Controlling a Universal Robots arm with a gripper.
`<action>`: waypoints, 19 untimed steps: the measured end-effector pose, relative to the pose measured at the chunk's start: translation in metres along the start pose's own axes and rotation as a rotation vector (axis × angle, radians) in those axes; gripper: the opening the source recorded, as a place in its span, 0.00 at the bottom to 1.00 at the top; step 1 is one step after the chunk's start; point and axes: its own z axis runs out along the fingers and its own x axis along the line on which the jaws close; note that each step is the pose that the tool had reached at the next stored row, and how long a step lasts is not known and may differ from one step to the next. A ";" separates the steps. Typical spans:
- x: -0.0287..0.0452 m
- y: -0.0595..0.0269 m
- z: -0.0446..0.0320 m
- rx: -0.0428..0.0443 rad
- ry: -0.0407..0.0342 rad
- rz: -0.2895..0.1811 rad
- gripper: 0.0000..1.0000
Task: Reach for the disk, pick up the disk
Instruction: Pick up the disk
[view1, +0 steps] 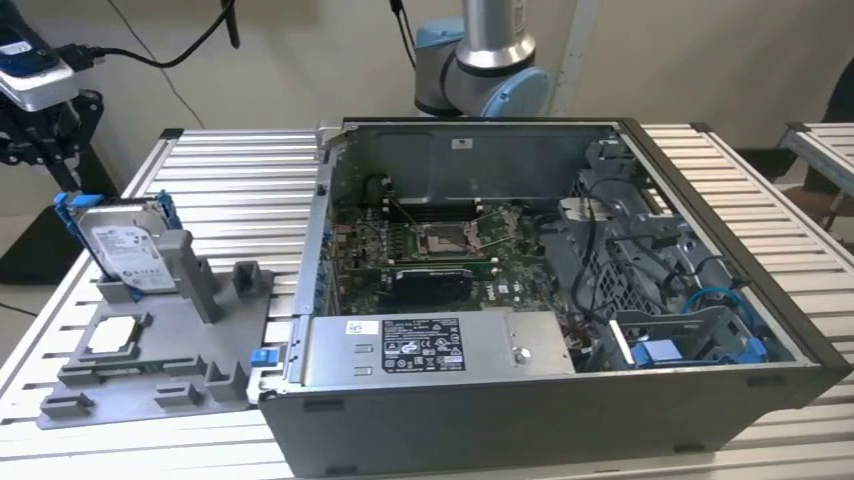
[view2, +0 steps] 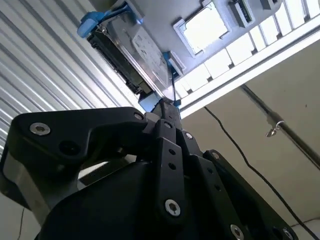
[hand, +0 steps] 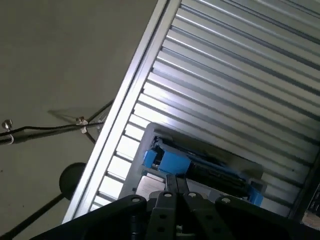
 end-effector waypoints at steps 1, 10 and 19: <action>0.0000 0.0000 0.0000 0.0000 0.0007 -0.020 0.00; 0.0000 0.0000 -0.0001 0.0000 0.0071 -0.183 0.00; 0.0000 0.0000 0.0000 0.0001 0.0132 -0.347 0.00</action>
